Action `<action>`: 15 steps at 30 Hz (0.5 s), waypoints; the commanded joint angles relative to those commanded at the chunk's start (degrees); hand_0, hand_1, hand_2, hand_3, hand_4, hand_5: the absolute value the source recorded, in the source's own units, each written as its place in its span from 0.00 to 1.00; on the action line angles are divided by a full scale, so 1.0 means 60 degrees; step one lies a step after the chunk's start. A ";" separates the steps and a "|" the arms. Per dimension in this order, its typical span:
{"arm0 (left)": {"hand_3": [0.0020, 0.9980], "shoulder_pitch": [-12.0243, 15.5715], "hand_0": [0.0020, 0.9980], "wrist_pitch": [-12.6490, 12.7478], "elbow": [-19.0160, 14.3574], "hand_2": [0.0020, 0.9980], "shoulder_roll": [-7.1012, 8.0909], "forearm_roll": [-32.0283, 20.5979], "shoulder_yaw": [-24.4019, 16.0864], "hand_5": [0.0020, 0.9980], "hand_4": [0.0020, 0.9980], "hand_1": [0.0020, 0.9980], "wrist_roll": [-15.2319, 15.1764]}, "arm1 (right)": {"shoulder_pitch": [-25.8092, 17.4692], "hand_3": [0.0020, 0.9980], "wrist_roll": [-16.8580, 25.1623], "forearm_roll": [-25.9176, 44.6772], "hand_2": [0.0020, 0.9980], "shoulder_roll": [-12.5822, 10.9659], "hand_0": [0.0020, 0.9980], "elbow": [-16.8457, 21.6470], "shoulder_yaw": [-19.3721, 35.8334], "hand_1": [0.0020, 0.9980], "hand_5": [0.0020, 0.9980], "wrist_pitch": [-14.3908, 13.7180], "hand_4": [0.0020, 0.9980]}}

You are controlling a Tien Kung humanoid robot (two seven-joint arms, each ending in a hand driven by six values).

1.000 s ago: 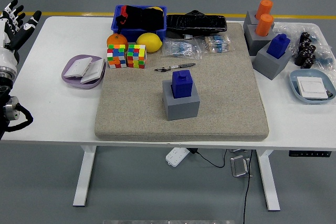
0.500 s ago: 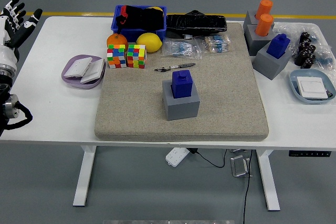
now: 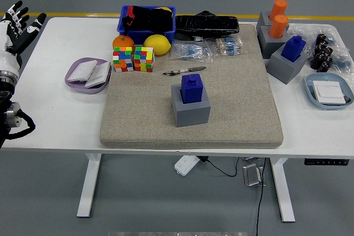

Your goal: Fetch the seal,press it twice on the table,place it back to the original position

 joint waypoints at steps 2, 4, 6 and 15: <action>0.94 0.0001 0.94 0.0003 0.0001 0.92 0.0006 -0.0004 -0.0007 0.46 0.93 0.92 -0.0007 | 0.0003 0.66 0.0003 -0.0001 0.73 -0.0001 0.79 0.0000 0.0008 0.72 0.48 0.0000 0.81; 0.94 -0.0003 0.94 0.0000 0.0000 0.92 0.0016 0.0001 -0.0018 0.46 0.93 0.92 -0.0002 | 0.0013 0.66 0.0010 0.0008 0.73 -0.0008 0.79 0.0000 -0.0007 0.72 0.48 0.0002 0.81; 0.94 -0.0013 0.94 -0.0002 -0.0001 0.92 0.0024 0.0005 -0.0022 0.46 0.93 0.92 0.0000 | 0.0026 0.66 0.0020 0.0002 0.73 -0.0019 0.79 0.0000 -0.0016 0.72 0.48 -0.0009 0.81; 0.94 -0.0023 0.94 -0.0009 -0.0025 0.91 0.0017 -0.0032 0.0056 0.46 0.93 0.92 0.0001 | 0.0008 0.66 -0.0005 0.0034 0.73 -0.0035 0.80 0.0000 -0.0075 0.72 0.48 -0.0010 0.81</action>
